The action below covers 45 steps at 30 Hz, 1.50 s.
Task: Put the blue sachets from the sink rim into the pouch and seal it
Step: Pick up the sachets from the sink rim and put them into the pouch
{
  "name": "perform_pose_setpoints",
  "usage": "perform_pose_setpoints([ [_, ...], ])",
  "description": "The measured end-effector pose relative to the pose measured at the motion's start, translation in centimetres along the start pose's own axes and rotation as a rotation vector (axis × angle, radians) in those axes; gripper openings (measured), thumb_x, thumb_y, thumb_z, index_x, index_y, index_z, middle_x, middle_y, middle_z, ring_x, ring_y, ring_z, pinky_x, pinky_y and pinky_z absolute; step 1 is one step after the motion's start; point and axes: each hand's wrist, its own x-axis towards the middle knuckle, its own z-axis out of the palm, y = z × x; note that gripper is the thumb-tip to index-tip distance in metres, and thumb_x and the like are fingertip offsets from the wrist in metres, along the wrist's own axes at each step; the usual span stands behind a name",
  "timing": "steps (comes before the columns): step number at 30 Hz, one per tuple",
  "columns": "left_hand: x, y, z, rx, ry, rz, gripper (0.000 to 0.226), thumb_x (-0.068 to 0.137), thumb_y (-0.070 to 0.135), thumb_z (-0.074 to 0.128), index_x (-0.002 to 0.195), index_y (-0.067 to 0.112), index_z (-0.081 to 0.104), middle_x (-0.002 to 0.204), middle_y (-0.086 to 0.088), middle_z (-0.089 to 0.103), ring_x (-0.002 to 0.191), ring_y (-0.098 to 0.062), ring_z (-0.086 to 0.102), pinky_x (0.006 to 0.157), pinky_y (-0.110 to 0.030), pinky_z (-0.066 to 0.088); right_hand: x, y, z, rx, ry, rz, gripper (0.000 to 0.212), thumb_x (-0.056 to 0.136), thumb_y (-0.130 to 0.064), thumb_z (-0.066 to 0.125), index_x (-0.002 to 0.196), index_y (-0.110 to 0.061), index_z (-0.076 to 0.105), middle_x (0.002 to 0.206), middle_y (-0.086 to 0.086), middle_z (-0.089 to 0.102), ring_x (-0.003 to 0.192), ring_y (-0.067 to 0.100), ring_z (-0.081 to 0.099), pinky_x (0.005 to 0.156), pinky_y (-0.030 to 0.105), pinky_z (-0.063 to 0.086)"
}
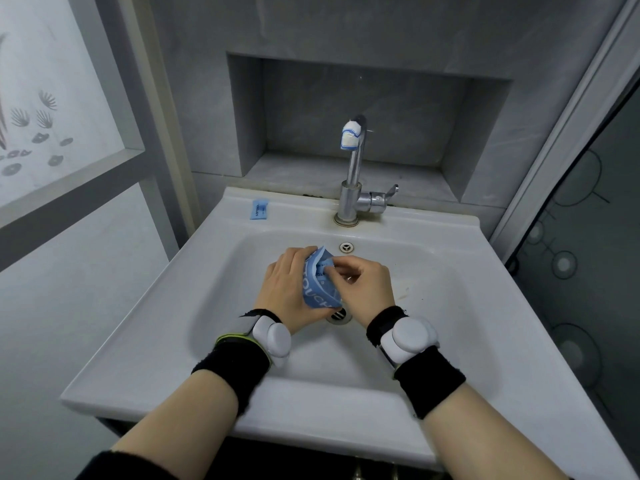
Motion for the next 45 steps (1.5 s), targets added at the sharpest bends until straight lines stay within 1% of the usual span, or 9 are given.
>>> perform_pose_setpoints([
  [4, 0.0, 0.2, -0.1, 0.003, -0.009, 0.004, 0.093, 0.058, 0.044, 0.084, 0.135, 0.013, 0.042, 0.122, -0.003, 0.050, 0.113, -0.020, 0.049, 0.098, -0.039, 0.040, -0.1, 0.1, 0.0, -0.032, -0.018, -0.002, 0.017, 0.083, -0.026, 0.070, 0.097, -0.021, 0.076, 0.088, -0.007, 0.076, 0.079, 0.004, 0.070, 0.079, 0.030, 0.058],
  [9, 0.0, 0.5, -0.2, -0.003, 0.008, 0.011, 0.090, 0.058, 0.041, 0.084, 0.133, 0.011, 0.044, 0.121, -0.003, 0.051, 0.112, -0.021, 0.050, 0.097, -0.038, 0.040, -0.3, -0.1, 0.1, -0.093, -0.029, -0.023, 0.013, 0.083, -0.030, 0.068, 0.092, -0.026, 0.076, 0.082, -0.010, 0.075, 0.072, 0.005, 0.068, 0.074, 0.031, 0.057],
  [17, 0.0, 0.0, 0.1, 0.015, 0.013, 0.022, 0.090, 0.057, 0.045, 0.082, 0.133, 0.014, 0.045, 0.120, -0.001, 0.052, 0.111, -0.020, 0.051, 0.095, -0.039, 0.041, -0.3, -0.3, 0.1, -0.186, -0.074, -0.041, 0.015, 0.083, -0.021, 0.065, 0.094, -0.025, 0.075, 0.081, -0.004, 0.070, 0.074, 0.014, 0.063, 0.074, 0.034, 0.053],
  [23, 0.0, -0.1, 0.2, 0.020, 0.008, 0.036, 0.091, 0.057, 0.051, 0.079, 0.133, 0.015, 0.045, 0.120, 0.000, 0.052, 0.111, -0.019, 0.051, 0.095, -0.038, 0.041, -0.3, -0.3, 0.0, -0.111, -0.075, 0.026, 0.022, 0.080, -0.021, 0.071, 0.101, -0.024, 0.074, 0.078, -0.010, 0.071, 0.072, 0.006, 0.063, 0.078, 0.028, 0.055],
  [26, 0.1, -0.1, 0.2, 0.026, 0.008, 0.039, 0.092, 0.056, 0.050, 0.080, 0.133, 0.014, 0.045, 0.120, 0.000, 0.052, 0.111, -0.020, 0.051, 0.094, -0.038, 0.042, -0.2, -0.3, 0.0, -0.096, -0.071, 0.048, 0.019, 0.078, -0.021, 0.072, 0.096, -0.025, 0.073, 0.074, -0.012, 0.070, 0.069, 0.002, 0.062, 0.075, 0.025, 0.055],
  [32, 0.0, -0.3, 0.3, 0.028, 0.006, 0.035, 0.092, 0.056, 0.053, 0.078, 0.132, 0.015, 0.045, 0.119, 0.000, 0.052, 0.110, -0.019, 0.051, 0.093, -0.039, 0.043, -0.3, -0.3, 0.0, -0.082, -0.086, 0.048, 0.019, 0.079, -0.020, 0.071, 0.098, -0.024, 0.075, 0.084, -0.008, 0.074, 0.077, 0.007, 0.066, 0.081, 0.030, 0.056],
  [38, 0.0, -0.5, 0.5, 0.032, -0.004, 0.022, 0.092, 0.057, 0.060, 0.071, 0.133, 0.018, 0.043, 0.121, 0.003, 0.051, 0.112, -0.016, 0.049, 0.095, -0.036, 0.041, -0.3, -0.3, 0.1, -0.075, -0.096, 0.051, 0.021, 0.081, -0.018, 0.069, 0.100, -0.024, 0.075, 0.086, -0.002, 0.075, 0.078, 0.013, 0.068, 0.082, 0.035, 0.057],
  [41, 0.1, -0.5, 0.5, 0.032, -0.008, 0.013, 0.092, 0.056, 0.063, 0.067, 0.133, 0.018, 0.043, 0.122, 0.003, 0.051, 0.113, -0.015, 0.049, 0.096, -0.034, 0.040, -0.4, -0.4, 0.1, -0.086, -0.118, 0.034, 0.022, 0.083, -0.017, 0.066, 0.101, -0.025, 0.075, 0.089, -0.002, 0.075, 0.080, 0.012, 0.068, 0.081, 0.032, 0.056],
  [45, 0.1, -0.5, 0.5, 0.040, -0.011, 0.009, 0.091, 0.057, 0.058, 0.070, 0.134, 0.018, 0.043, 0.123, 0.002, 0.051, 0.114, -0.016, 0.048, 0.096, -0.035, 0.040, -0.4, -0.6, 0.0, -0.119, -0.144, -0.010, 0.024, 0.086, -0.015, 0.061, 0.102, -0.026, 0.075, 0.089, -0.002, 0.075, 0.075, 0.009, 0.063, 0.073, 0.017, 0.049],
])
